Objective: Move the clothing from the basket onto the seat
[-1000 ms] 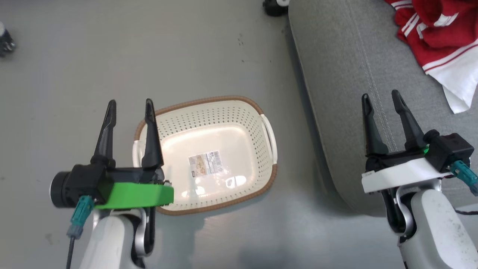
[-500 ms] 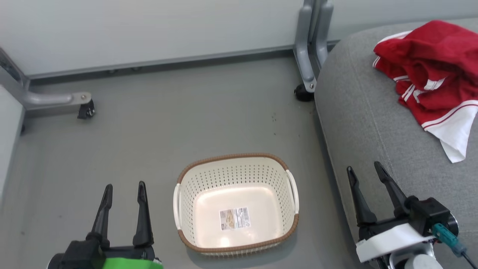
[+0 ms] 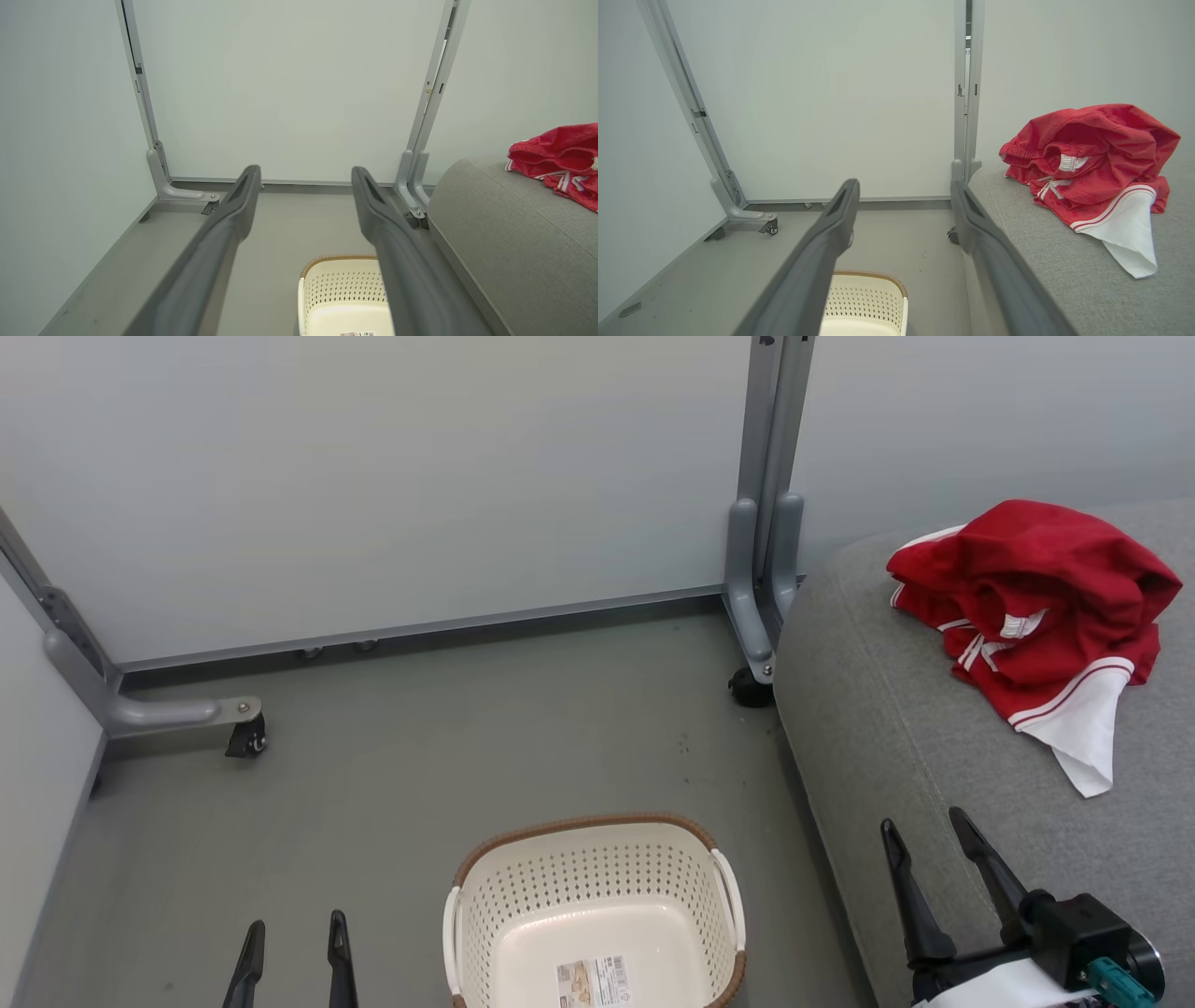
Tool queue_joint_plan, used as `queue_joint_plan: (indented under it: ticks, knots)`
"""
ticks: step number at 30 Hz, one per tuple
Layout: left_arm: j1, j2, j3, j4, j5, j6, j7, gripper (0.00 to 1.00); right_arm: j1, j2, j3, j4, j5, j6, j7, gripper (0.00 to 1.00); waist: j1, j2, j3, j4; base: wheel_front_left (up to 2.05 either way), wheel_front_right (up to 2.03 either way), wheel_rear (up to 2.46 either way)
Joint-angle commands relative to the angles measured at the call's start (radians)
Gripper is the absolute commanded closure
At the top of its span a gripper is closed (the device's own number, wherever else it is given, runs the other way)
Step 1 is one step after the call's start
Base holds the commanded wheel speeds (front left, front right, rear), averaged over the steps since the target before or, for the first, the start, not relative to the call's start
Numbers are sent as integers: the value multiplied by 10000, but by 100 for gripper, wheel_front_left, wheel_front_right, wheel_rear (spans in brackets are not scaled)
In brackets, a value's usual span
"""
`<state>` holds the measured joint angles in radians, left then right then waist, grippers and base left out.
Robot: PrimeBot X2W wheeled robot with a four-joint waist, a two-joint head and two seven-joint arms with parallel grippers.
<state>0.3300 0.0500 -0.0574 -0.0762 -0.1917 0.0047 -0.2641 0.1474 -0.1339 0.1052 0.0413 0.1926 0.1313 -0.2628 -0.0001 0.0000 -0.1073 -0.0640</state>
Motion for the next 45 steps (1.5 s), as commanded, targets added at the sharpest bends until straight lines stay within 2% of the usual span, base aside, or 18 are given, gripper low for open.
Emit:
queue_joint_plan:
  ticks: [1,4,5,10,25,45]
  knots:
    - [162,13,60,6,59,-33,-3,0,194,22,-10,-22,-37,-11,-29,0,1,0,-170,-41,0,0,0]
    - [160,11,38,4,178,-155,-3,0,170,-7,14,-21,-58,-11,-29,0,1,0,-233,-16,0,0,0]
    - [53,0,-4,23,163,-142,2,100,116,-4,25,33,-23,0,0,100,1,0,-215,-21,0,0,0]
    - [50,-19,-90,416,-4,-144,21,100,188,41,61,422,136,2,41,100,1,0,-210,-17,0,0,0]
    - [-835,171,42,950,-3013,-377,579,100,-373,63,-212,721,3067,0,636,100,1,0,-53,62,0,0,0]
    - [-1829,307,245,1580,-6204,-660,1237,100,-974,140,-575,1053,6178,-1,1333,100,1,0,155,166,0,0,0]
